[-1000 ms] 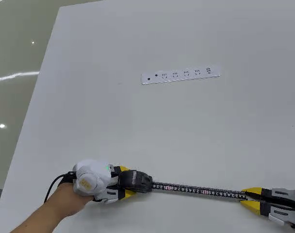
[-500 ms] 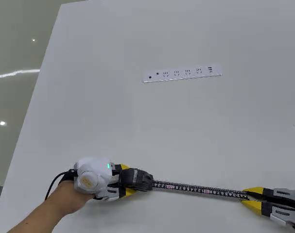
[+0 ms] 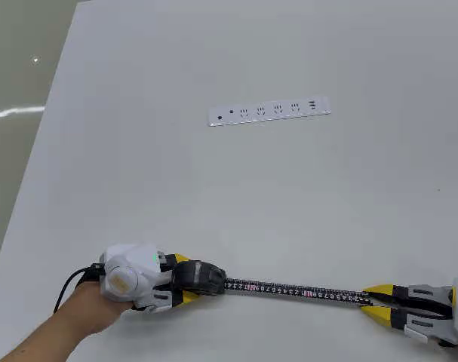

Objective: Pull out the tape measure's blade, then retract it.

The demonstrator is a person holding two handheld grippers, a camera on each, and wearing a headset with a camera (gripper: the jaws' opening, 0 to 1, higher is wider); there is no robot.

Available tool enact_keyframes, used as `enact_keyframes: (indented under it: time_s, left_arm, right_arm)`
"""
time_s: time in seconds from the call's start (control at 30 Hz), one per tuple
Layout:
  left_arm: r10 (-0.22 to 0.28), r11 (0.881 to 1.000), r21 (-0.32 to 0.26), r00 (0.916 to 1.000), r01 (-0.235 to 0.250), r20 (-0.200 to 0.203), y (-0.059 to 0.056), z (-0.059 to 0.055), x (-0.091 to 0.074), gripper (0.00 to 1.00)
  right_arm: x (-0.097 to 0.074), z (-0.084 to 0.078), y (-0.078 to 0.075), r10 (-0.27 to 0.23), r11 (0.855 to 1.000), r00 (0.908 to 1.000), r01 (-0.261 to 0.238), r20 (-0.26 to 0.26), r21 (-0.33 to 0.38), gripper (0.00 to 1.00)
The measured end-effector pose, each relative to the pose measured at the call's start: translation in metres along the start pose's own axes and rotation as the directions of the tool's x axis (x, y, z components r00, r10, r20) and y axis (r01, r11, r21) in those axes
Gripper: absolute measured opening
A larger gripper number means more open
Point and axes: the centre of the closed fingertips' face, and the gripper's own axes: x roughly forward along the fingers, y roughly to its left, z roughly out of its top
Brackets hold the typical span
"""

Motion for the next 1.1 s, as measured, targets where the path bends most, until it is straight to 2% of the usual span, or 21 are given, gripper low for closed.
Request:
enact_keyframes:
  time_s: [0.5,0.63,0.67,0.73,0.83,0.9,0.97,1.1]
  left_arm:
    - [-0.015,1.000,0.022,0.9993,0.015,-0.033,-0.0004,0.0000,0.0005,0.33]
    - [-0.016,1.000,0.011,0.9990,0.016,-0.043,-0.0002,-0.0003,0.0003,0.34]
    - [-0.022,1.000,-0.022,0.9991,0.022,-0.036,-0.0013,0.0011,0.0008,0.35]
    - [-0.015,1.000,-0.002,0.9990,0.015,-0.042,0.0002,0.0011,0.0003,0.35]
    - [-0.008,1.000,-0.013,0.9989,0.008,-0.047,0.0010,0.0005,0.0000,0.38]
    - [-0.007,0.999,-0.031,0.9992,0.005,-0.040,0.0016,0.0012,0.0002,0.44]
    - [0.001,1.000,-0.022,0.9992,-0.002,-0.039,0.0028,0.0018,0.0001,0.49]
    - [0.000,1.000,-0.030,0.9994,-0.001,-0.036,0.0023,0.0028,0.0004,0.50]
  right_arm:
    - [0.0023,0.0021,0.0006,-0.004,0.999,1.0000,0.004,-0.004,0.043,0.15]
    - [0.0041,0.0029,0.0021,0.004,0.999,1.0000,-0.003,-0.007,0.044,0.16]
    - [0.0044,0.0027,0.0023,0.005,0.999,1.0000,-0.005,-0.007,0.045,0.16]
    - [0.0048,0.0022,0.0027,0.009,0.999,0.9999,-0.008,-0.006,0.051,0.18]
    - [0.0051,0.0006,0.0024,0.008,0.999,1.0000,-0.007,-0.007,0.052,0.20]
    - [0.0056,0.0008,0.0036,0.009,0.999,0.9999,-0.008,-0.006,0.053,0.21]
    - [0.0052,-0.0004,0.0028,0.006,0.998,1.0000,-0.006,-0.006,0.056,0.21]
    - [0.0045,0.0001,0.0025,0.000,0.998,1.0000,0.001,-0.002,0.062,0.23]
